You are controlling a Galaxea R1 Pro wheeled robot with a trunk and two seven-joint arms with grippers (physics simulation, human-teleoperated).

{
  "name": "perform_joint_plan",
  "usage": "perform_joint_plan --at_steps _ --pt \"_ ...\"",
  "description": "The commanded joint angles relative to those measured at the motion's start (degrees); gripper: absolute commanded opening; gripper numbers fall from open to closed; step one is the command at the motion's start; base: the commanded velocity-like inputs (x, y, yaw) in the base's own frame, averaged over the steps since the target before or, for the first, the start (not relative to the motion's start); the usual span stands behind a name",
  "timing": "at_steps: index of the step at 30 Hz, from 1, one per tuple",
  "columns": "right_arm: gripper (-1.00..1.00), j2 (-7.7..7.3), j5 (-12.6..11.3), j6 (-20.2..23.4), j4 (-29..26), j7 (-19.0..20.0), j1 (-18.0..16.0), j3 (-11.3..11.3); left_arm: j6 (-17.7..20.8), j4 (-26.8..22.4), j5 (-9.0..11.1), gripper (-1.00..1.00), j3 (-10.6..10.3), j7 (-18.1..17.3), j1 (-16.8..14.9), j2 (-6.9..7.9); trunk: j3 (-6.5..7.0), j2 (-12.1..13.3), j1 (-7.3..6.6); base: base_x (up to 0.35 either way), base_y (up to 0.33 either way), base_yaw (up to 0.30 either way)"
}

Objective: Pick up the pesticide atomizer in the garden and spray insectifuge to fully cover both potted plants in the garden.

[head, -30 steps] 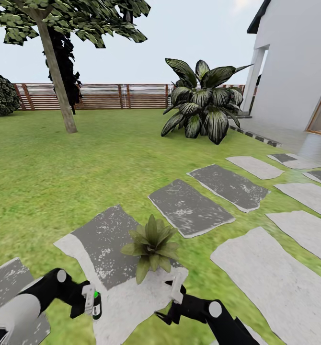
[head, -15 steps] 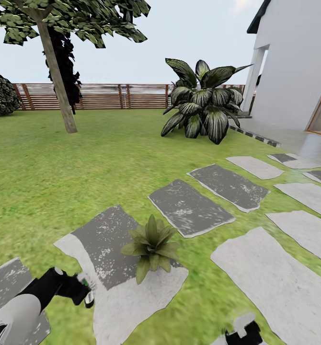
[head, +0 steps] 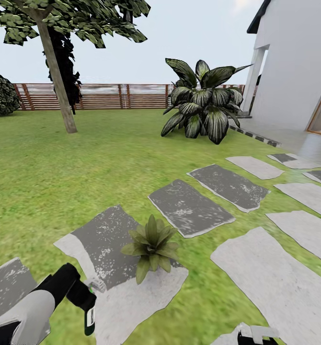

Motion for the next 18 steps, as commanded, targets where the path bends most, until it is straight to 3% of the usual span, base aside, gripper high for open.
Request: perform_joint_plan --at_steps 1,4,7,10,12,16,18 --pt "1.00 0.02 0.59 -0.18 0.09 -0.24 -0.05 -0.44 1.26 -0.10 -0.37 -1.00 0.44 -0.35 -0.12 -0.34 -0.05 -0.02 -0.01 0.000 0.000 0.000" --pt "1.00 0.20 0.55 -0.18 0.09 -0.31 -0.05 -0.46 3.93 -0.12 -0.44 -1.00 0.35 -0.59 -1.13 -1.19 -0.05 -0.02 -0.01 0.000 0.000 0.000" --pt "1.00 0.41 0.29 -0.18 0.03 -0.44 -0.06 -0.53 6.92 -0.09 -1.15 -1.00 -0.24 -2.59 -4.10 -3.34 -0.05 -0.02 -0.01 0.000 0.000 0.000" --pt "1.00 0.47 -1.06 -0.18 0.00 -0.52 -0.05 -0.54 8.51 0.34 -2.53 -1.00 -2.19 -4.88 -7.51 -5.10 -0.05 -0.02 -0.01 0.000 0.000 -0.007" --pt "1.00 0.46 -2.19 -0.18 0.00 -0.48 -0.05 -0.54 8.91 0.50 -3.04 -1.00 -4.08 -8.22 -8.43 -6.27 -0.05 -0.02 -0.01 0.000 0.000 -0.156" --pt "1.00 0.36 -2.70 -0.18 0.01 -0.42 -0.05 -0.57 10.15 0.08 -3.46 -1.00 -6.26 -11.87 -8.22 -5.63 -0.05 -0.02 -0.01 0.000 0.000 -0.257" --pt "1.00 0.39 -2.74 -0.18 0.07 -0.42 -0.05 -0.55 10.31 -0.03 -3.56 -1.00 -6.59 -12.25 -7.77 -4.28 -0.05 -0.02 -0.01 0.000 0.000 -0.281"
